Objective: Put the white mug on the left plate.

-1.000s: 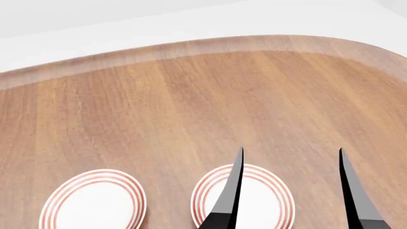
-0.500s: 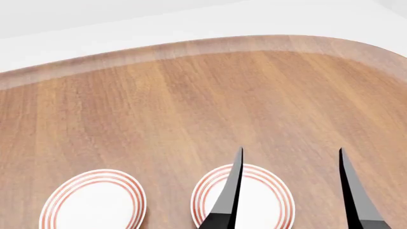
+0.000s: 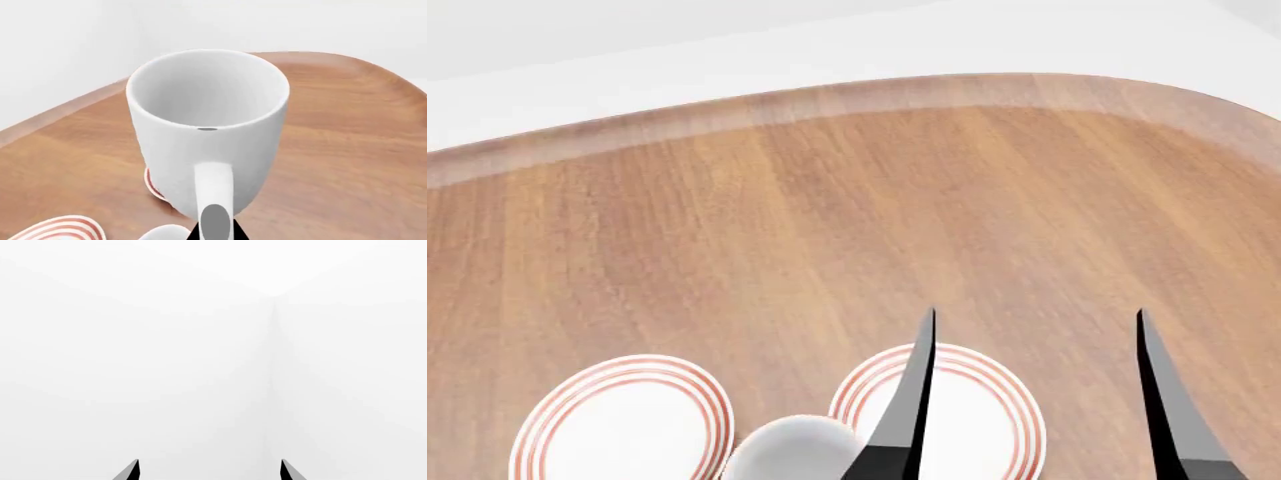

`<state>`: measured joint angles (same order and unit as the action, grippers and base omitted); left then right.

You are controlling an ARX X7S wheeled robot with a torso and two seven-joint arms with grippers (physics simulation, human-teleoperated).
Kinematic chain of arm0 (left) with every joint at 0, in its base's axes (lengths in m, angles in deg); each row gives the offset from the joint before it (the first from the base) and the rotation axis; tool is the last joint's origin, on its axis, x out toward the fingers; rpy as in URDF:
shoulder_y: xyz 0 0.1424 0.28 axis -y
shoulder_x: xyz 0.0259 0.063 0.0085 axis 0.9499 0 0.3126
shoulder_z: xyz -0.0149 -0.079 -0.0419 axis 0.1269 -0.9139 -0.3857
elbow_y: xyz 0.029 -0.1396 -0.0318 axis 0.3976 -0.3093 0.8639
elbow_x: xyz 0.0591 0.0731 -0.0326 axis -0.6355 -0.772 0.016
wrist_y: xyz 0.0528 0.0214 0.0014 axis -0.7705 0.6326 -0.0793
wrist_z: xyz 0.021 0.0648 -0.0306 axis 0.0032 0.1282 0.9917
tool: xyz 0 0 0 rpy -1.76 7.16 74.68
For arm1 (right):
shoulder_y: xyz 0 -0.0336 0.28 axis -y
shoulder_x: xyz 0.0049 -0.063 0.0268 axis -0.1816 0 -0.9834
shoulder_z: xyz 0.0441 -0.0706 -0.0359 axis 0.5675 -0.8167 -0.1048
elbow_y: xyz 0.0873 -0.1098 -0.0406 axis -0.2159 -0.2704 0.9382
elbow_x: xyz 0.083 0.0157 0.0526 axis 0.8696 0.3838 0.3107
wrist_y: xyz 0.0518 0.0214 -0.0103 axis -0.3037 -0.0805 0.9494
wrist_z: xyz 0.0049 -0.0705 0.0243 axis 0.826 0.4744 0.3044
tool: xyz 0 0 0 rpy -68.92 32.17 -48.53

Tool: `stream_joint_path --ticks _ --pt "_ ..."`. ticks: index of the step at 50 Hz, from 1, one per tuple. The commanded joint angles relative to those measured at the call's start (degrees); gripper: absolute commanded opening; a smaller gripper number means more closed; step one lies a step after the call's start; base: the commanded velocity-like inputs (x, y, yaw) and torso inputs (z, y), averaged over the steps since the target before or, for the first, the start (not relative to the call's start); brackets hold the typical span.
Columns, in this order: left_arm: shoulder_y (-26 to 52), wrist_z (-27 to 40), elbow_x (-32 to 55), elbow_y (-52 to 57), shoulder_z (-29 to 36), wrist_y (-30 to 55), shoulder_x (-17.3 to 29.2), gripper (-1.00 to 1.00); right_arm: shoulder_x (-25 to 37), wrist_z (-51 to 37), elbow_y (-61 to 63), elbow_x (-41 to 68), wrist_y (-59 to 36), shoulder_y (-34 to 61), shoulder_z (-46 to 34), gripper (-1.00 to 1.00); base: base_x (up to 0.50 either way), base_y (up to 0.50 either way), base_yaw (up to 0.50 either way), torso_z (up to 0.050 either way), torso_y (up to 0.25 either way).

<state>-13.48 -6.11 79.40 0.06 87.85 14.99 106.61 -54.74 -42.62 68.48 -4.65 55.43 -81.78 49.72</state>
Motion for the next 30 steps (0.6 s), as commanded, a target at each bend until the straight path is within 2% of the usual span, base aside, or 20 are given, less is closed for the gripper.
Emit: stream_joint_path --ticks 1,7,10,14,17,18,21,30 --pt "1.70 0.43 3.14 -1.63 -3.77 -0.77 0.29 -1.00 0.00 0.05 0.00 -0.09 -0.09 0.05 -0.04 1.00 0.00 0.00 0.00 0.000 0.000" --pt "2.61 1.49 5.65 -2.08 -6.38 -0.42 0.68 -1.00 0.00 0.17 0.00 0.00 -0.01 0.01 0.10 1.00 0.00 0.00 0.00 0.000 0.002" --pt "1.97 0.56 4.46 -6.38 -6.96 -4.04 -0.11 -1.00 0.00 0.13 0.00 -0.10 -0.12 0.12 -0.02 1.00 0.00 0.00 0.00 0.000 0.000" --pt "3.64 1.32 7.44 -5.52 -8.96 -2.15 0.46 -1.00 0.00 0.15 0.00 -0.17 -0.03 0.07 -0.04 1.00 0.00 0.00 0.00 0.000 0.000" --pt "3.44 0.79 7.03 -8.28 -9.76 -4.39 0.00 -1.00 0.00 0.12 0.00 -0.25 -0.04 0.11 -0.16 1.00 0.00 0.00 0.00 0.000 0.000" --pt "4.87 2.04 9.40 -5.80 -10.99 -1.67 0.97 -1.00 0.00 0.07 0.00 -0.27 -0.10 0.14 -0.23 1.00 0.00 0.00 0.00 0.000 0.000" --pt "5.59 3.28 8.87 -4.71 -11.37 -0.55 1.48 -1.00 0.00 0.12 0.00 -0.15 -0.01 -0.05 -0.01 1.00 0.00 0.00 0.00 0.000 0.000" --pt "8.03 2.69 10.74 -11.40 -13.99 -2.20 -1.06 -1.00 0.00 0.15 0.00 -0.05 -0.06 0.09 0.12 1.00 0.00 0.00 0.00 0.000 0.000"
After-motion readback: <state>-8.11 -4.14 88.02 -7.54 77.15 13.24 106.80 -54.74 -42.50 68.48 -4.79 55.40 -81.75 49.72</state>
